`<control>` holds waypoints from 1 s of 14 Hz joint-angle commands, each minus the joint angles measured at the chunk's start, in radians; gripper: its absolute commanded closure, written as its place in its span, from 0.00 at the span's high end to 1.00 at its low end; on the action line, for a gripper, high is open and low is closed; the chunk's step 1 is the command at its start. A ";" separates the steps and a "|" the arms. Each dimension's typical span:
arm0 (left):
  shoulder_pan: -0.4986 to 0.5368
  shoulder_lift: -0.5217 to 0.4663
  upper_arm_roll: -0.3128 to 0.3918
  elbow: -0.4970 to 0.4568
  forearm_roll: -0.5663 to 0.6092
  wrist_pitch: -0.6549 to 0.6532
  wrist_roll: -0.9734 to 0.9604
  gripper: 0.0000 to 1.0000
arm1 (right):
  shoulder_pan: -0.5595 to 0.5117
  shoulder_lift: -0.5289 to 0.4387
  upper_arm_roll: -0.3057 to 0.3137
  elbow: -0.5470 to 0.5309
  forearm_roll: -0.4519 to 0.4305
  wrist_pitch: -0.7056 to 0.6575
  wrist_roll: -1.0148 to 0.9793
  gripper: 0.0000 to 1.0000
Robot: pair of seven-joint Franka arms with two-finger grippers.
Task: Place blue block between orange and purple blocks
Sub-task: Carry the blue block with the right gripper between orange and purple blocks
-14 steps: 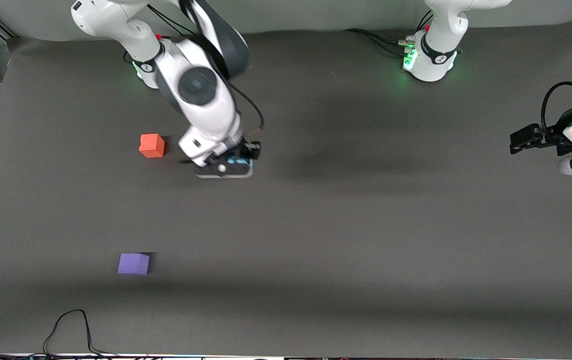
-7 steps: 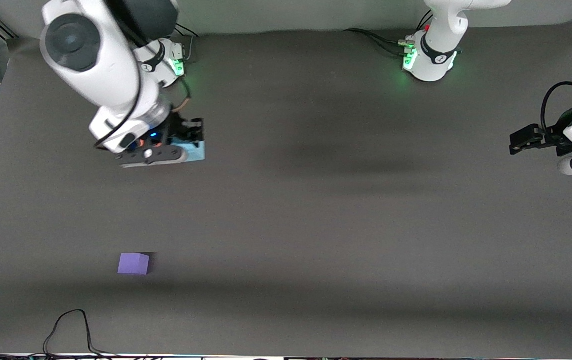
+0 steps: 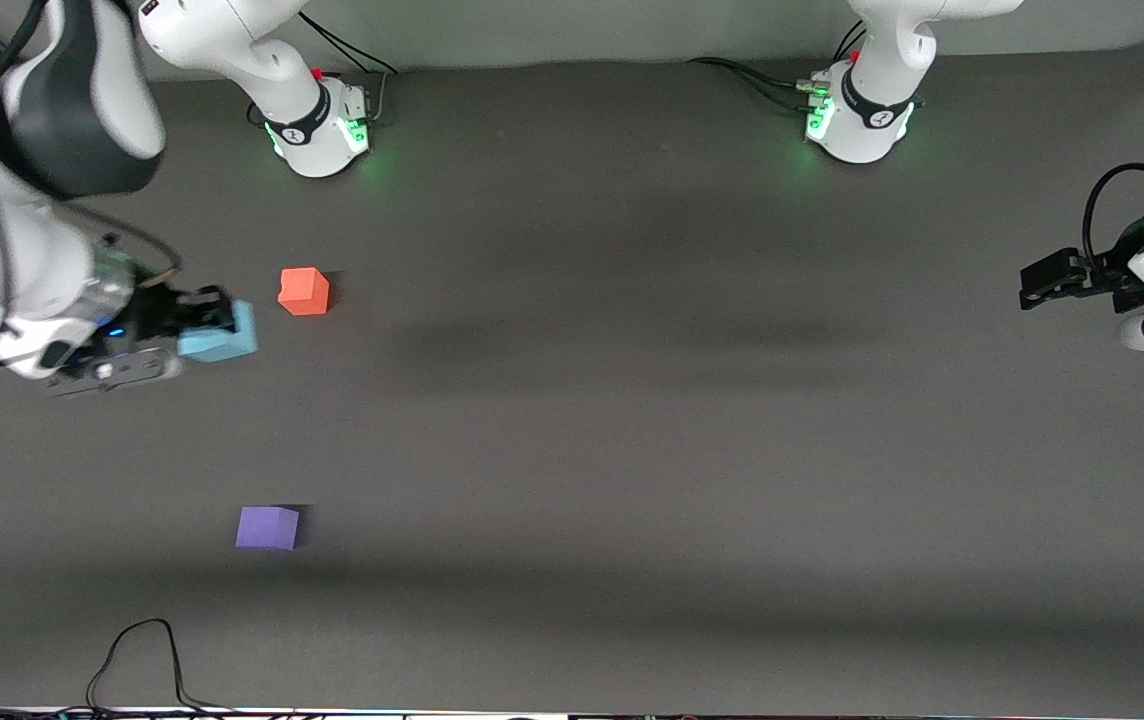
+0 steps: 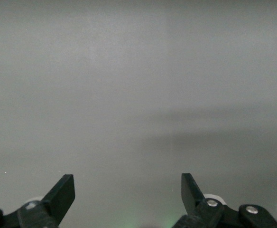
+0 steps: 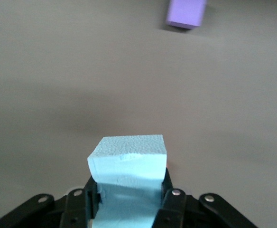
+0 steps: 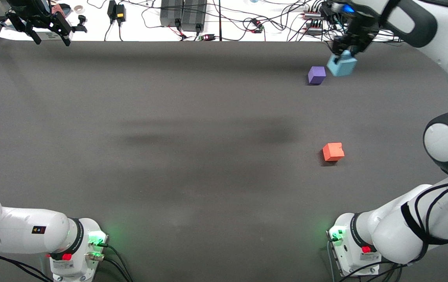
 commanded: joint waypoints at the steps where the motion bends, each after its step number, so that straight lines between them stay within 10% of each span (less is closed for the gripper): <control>1: 0.001 -0.011 -0.004 -0.005 -0.007 -0.002 0.012 1.00 | 0.012 -0.032 -0.078 -0.146 0.009 0.128 -0.091 0.51; 9: 0.001 -0.007 -0.004 -0.005 -0.007 0.001 0.012 1.00 | 0.020 0.069 -0.083 -0.493 0.041 0.654 -0.078 0.51; 14: 0.001 -0.005 -0.004 -0.005 -0.009 0.005 0.011 1.00 | 0.081 0.220 -0.075 -0.498 0.248 0.774 -0.091 0.52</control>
